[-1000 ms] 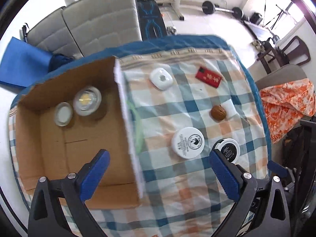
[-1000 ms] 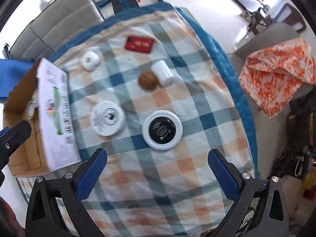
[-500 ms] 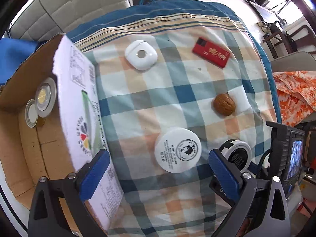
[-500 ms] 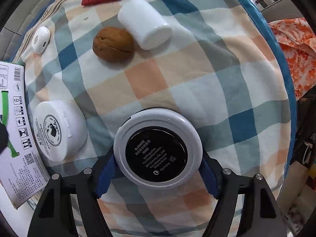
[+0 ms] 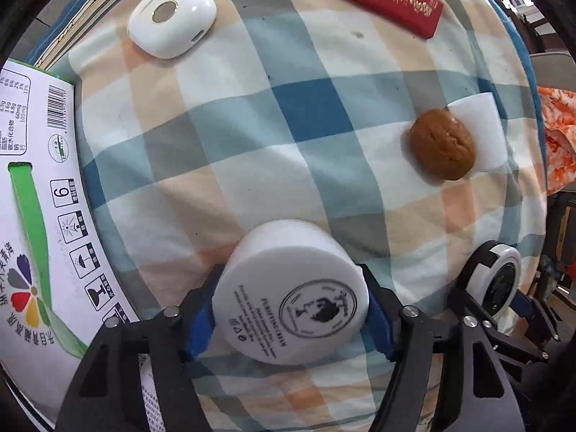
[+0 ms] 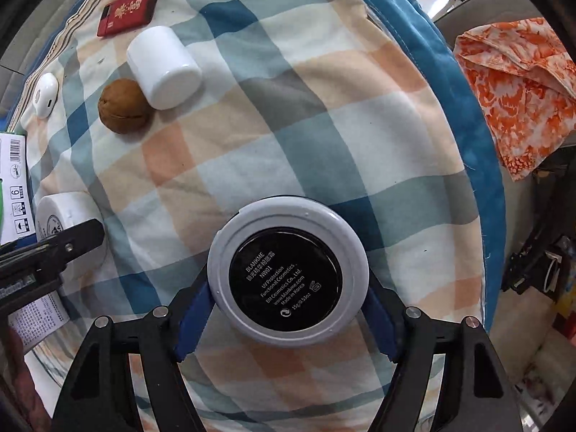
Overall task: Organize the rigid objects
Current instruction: 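Grasp the black-lidded white jar with the right tool while the left tool grasps the white cream jar, then carry both held jars over the cardboard box and lower them inside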
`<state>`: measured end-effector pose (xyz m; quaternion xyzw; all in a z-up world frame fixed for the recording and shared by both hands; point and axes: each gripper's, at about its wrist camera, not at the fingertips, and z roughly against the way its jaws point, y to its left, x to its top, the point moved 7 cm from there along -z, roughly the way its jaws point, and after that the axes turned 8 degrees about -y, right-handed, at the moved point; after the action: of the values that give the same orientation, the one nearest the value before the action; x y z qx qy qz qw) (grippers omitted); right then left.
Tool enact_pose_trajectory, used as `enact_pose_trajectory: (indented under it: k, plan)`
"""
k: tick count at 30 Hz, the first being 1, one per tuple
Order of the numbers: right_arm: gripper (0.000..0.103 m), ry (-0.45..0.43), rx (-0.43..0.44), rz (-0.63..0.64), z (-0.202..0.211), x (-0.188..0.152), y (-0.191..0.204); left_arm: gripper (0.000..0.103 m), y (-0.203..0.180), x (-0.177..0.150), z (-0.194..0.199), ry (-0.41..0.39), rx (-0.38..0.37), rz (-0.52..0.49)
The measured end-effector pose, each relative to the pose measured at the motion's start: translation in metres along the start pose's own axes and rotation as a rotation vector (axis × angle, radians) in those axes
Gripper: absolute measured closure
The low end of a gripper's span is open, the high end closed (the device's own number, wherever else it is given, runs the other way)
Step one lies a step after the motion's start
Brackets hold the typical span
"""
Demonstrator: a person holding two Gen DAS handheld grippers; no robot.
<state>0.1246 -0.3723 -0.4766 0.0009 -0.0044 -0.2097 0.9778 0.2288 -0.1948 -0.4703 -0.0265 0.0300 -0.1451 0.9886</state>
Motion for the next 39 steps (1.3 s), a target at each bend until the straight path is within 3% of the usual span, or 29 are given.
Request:
enact_pose_trajectory:
  k: [2, 4, 7, 8, 9, 16, 24, 28, 34, 39]
  plan:
    - [0.025, 0.001, 0.0, -0.007, 0.0, 0.005, 0.007, 0.034, -0.002, 0.0, -0.002, 0.0, 0.02, -0.022]
    - [0.025, 0.006, -0.002, -0.016, -0.002, 0.006, 0.007, 0.026, -0.006, 0.0, -0.004, 0.011, 0.016, -0.037]
    - [0.025, 0.016, -0.016, -0.017, -0.008, 0.009, 0.006, 0.025, -0.01, 0.0, -0.006, 0.005, 0.039, -0.043]
    - [0.026, 0.017, -0.021, -0.021, -0.008, 0.009, 0.006, 0.026, -0.01, 0.0, -0.006, -0.002, 0.046, -0.04]
    - [0.026, 0.017, -0.023, -0.022, -0.008, 0.009, 0.006, 0.036, -0.01, 0.0, -0.004, -0.011, 0.057, -0.046]
    - [0.027, 0.013, -0.019, 0.006, 0.002, 0.009, 0.02, 0.036, -0.02, -0.008, 0.019, -0.083, 0.037, -0.065]
    - [0.027, -0.063, 0.035, 0.064, 0.063, 0.004, 0.049, 0.036, -0.015, -0.027, 0.077, -0.179, -0.039, -0.028]
    - [0.027, -0.11, 0.037, 0.112, 0.098, 0.002, 0.068, 0.036, 0.003, -0.035, 0.122, -0.261, -0.07, 0.011]
    - [0.027, -0.177, 0.085, 0.181, 0.139, -0.003, 0.119, 0.036, 0.06, -0.044, 0.178, -0.361, -0.076, 0.064]
    - [0.027, -0.213, 0.135, 0.26, 0.16, -0.009, 0.176, 0.036, 0.102, -0.046, 0.198, -0.425, -0.05, 0.118]
